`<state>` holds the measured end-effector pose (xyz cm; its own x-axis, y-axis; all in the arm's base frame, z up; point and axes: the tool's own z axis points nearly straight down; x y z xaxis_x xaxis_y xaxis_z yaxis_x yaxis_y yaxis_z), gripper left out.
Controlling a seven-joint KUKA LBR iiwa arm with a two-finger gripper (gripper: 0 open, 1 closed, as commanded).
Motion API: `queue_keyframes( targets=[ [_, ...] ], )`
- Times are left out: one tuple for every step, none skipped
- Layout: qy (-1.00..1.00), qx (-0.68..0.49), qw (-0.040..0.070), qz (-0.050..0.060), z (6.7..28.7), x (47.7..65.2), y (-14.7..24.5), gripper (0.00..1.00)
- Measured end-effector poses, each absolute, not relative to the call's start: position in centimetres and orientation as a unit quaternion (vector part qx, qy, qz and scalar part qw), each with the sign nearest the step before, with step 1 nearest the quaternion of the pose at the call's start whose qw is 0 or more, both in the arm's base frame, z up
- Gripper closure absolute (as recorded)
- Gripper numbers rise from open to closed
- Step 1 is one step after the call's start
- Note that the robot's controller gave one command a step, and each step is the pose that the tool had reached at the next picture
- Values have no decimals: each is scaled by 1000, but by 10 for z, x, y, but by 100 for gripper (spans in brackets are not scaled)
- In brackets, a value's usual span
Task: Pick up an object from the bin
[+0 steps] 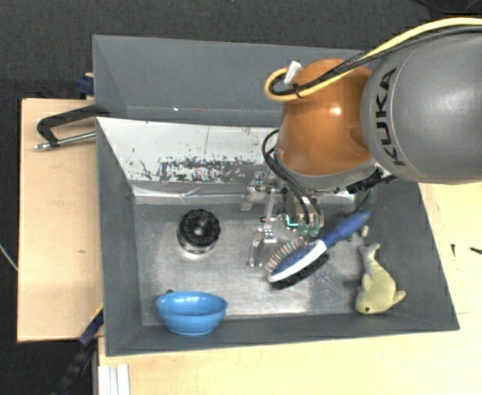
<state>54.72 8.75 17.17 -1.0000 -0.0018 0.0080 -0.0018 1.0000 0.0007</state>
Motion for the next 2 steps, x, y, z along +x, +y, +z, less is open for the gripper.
queue_keyframes(
  targets=[
    [-998,62,-10,-2,97,566,130,0],
    [-1000,12,-6,-2,72,576,143,0]
  ],
)
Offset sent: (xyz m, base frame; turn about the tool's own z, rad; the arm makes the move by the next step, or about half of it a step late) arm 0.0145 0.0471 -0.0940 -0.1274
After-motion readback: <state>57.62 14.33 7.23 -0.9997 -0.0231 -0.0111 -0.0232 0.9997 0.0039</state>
